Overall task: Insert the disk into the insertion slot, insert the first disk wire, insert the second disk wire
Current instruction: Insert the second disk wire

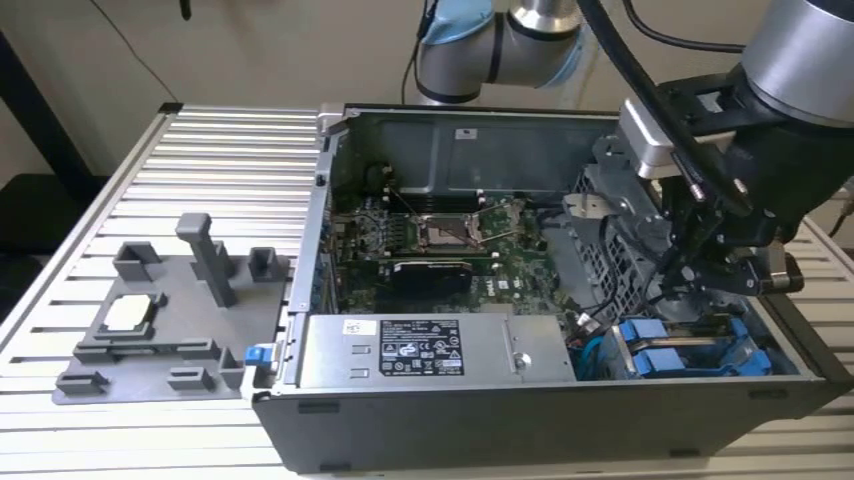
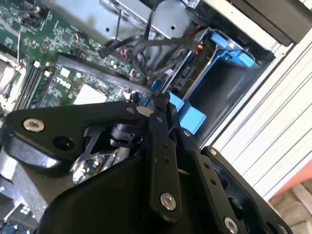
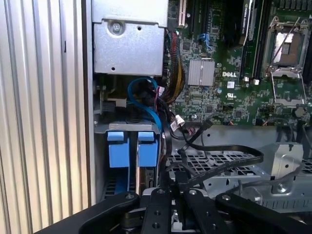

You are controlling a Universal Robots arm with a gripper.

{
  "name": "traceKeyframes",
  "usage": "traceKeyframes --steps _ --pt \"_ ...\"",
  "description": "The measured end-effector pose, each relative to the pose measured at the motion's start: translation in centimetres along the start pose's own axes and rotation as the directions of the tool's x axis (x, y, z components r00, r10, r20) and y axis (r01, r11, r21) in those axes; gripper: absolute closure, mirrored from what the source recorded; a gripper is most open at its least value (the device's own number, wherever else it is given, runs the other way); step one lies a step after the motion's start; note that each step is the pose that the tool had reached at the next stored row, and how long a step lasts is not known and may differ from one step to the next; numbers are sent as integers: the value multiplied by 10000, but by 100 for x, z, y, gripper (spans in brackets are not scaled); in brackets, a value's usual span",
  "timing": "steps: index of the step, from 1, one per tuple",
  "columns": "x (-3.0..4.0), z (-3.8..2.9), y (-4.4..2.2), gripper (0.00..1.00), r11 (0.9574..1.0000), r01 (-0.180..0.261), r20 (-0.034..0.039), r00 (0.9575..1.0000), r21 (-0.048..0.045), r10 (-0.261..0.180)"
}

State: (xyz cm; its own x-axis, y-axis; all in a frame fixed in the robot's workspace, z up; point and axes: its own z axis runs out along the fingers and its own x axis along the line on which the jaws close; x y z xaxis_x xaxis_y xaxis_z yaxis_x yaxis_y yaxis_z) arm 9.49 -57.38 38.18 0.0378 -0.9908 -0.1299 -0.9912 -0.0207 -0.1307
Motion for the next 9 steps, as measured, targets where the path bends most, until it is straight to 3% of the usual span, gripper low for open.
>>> traceKeyframes --steps 5,9 --pt "6 17 -130 84 9989 -63 9 10000 -460 63" --pt "16 29 -228 84 9974 -97 13 10000 -720 98"
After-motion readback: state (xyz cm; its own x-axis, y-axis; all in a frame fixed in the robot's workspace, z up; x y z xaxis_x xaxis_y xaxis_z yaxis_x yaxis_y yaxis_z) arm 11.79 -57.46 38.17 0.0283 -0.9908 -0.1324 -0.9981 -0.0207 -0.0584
